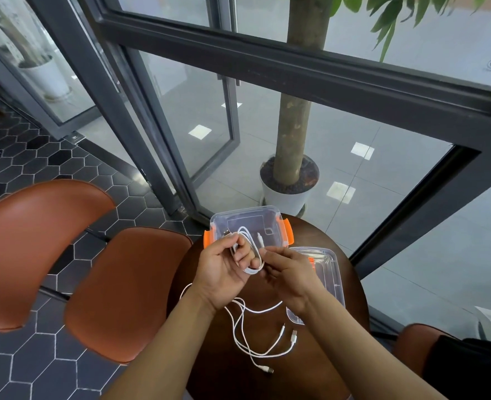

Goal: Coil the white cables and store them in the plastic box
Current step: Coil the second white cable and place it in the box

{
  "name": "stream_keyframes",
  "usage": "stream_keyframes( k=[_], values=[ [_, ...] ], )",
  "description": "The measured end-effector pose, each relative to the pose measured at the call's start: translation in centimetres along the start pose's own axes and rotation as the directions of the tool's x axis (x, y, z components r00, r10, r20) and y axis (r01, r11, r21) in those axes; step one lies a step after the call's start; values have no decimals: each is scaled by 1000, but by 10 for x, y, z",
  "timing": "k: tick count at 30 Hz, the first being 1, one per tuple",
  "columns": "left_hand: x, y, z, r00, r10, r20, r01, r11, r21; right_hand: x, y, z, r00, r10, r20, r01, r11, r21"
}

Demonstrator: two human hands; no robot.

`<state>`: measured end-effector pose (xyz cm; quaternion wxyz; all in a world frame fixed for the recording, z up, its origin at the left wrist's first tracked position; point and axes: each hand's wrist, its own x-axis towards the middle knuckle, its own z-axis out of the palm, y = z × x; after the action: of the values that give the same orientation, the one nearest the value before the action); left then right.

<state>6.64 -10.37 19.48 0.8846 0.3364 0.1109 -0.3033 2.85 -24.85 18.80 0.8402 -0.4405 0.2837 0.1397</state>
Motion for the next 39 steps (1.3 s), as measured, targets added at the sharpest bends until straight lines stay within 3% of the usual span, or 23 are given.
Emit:
stream_keyframes(
  k=[4, 7, 9, 11, 14, 18, 20, 24, 28, 31, 34, 37, 39],
  values=[
    [3, 0, -1, 990, 32, -139, 14, 947, 322, -1, 5, -5, 995, -84, -52, 82, 996, -34],
    [3, -4, -5, 962, 148, -230, 55, 718, 693, -2, 6, -9, 980, -174, -100, 167, 983, -76],
    [-2, -5, -6, 959, 109, -263, 141, 622, 771, -1, 5, -13, 960, -249, -131, 224, 957, -183],
    [-6, -4, -3, 968, 69, -242, 151, 609, 778, -2, 3, -16, 951, -278, -132, 243, 942, -234],
    [-7, -2, 2, 966, 118, -231, 108, 626, 772, -4, 2, -21, 954, -272, -130, 233, 939, -253],
    [-7, -4, 5, 941, 225, -252, 38, 671, 741, -4, 1, -23, 883, -414, -220, 273, 835, -478],
    [-9, -8, 11, 939, 269, -215, -19, 664, 747, -1, 0, -26, 891, -373, -258, 242, 872, -424],
    [-12, -19, 21, 958, 263, -115, -72, 610, 789, 1, -4, -33, 976, -209, -54, 166, 885, -434],
    [-11, -12, 19, 979, 139, -147, 18, 664, 747, -1, -9, -40, 964, -186, 188, 247, 888, -389],
    [-10, -9, 16, 972, 76, -222, 116, 663, 739, -2, -10, -40, 962, -127, 242, 192, 944, -267],
    [-7, -7, 14, 960, 104, -261, 149, 601, 785, -5, -9, -34, 972, -109, 207, 155, 962, -224],
    [-8, -4, 12, 949, 158, -274, 152, 530, 834, -13, -9, -25, 970, -188, 156, 225, 935, -275],
    [-8, -4, 12, 946, 175, -272, 154, 494, 856, -18, -9, -21, 936, -292, 196, 349, 840, -415]
  ],
)
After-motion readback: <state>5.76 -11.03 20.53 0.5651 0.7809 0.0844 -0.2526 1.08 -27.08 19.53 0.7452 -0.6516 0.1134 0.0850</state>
